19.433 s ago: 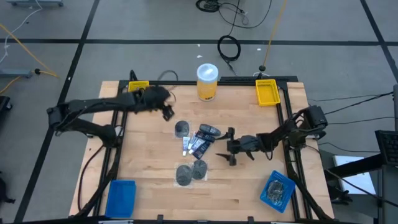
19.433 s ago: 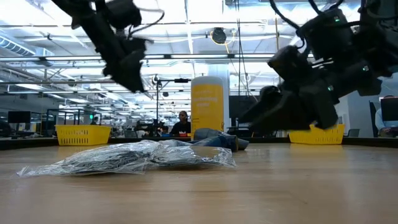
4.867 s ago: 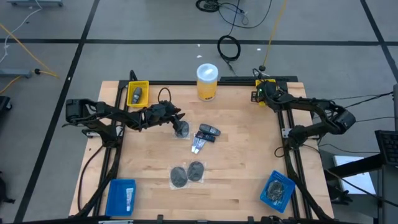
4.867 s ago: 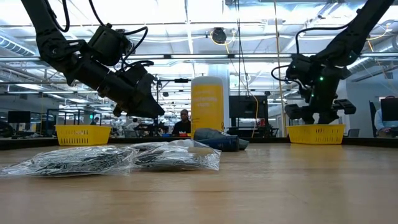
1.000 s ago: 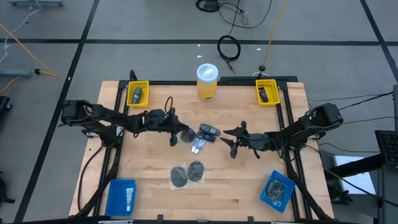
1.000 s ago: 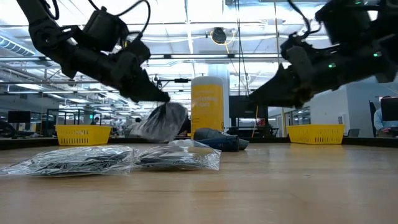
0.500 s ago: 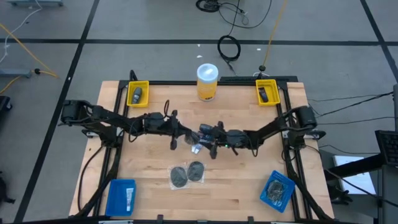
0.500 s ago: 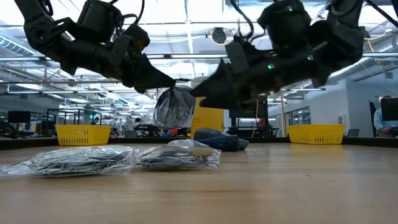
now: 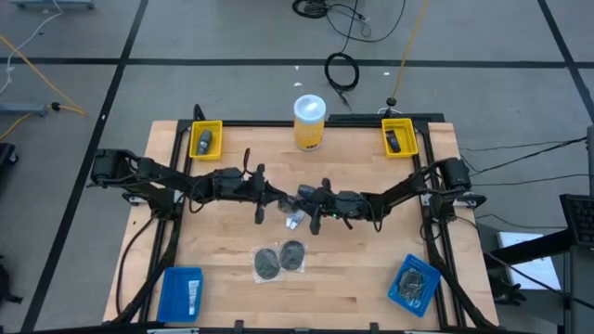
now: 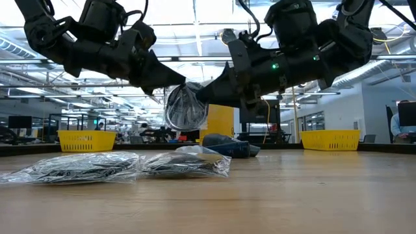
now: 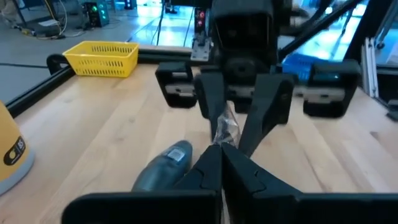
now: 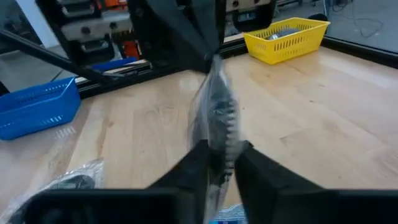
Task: Pick & Place Travel size toiletries
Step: Put the black hairbrush into the right blue bin
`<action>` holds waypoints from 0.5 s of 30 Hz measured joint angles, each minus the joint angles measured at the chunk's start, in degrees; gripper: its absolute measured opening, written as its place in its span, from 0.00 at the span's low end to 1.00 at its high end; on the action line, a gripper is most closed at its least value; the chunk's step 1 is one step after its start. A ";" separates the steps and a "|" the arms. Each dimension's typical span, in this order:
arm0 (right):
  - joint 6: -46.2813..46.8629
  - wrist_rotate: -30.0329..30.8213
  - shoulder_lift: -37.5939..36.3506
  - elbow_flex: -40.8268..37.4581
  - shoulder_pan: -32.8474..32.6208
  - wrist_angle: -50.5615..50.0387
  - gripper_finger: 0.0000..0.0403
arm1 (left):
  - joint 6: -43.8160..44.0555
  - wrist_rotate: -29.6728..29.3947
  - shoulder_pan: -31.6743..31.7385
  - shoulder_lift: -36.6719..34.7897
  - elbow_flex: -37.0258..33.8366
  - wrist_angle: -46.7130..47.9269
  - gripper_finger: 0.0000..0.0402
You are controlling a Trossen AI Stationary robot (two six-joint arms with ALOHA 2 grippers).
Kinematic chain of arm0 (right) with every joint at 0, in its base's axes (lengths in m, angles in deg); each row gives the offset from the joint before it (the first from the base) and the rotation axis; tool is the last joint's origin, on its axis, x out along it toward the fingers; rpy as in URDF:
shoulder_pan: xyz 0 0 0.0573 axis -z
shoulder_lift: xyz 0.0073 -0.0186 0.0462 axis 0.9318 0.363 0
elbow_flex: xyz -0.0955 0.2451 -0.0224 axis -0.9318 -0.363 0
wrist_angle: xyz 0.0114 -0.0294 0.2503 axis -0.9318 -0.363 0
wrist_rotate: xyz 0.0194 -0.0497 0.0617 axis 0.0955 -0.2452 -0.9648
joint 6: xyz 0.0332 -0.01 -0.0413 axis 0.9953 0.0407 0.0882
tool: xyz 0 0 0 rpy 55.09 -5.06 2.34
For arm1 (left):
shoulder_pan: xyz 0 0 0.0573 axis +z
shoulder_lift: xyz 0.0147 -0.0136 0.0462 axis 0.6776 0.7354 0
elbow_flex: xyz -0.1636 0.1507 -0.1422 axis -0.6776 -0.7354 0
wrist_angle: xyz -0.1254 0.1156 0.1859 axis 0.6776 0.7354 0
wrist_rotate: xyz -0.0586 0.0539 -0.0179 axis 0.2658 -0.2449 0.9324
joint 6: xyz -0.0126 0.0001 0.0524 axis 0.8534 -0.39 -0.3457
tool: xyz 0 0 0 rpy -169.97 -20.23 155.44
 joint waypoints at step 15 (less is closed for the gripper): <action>-8.50 -2.71 -15.79 -0.04 -5.06 -32.83 0.05 | 5.60 4.46 -0.56 -3.16 0.02 1.65 0.55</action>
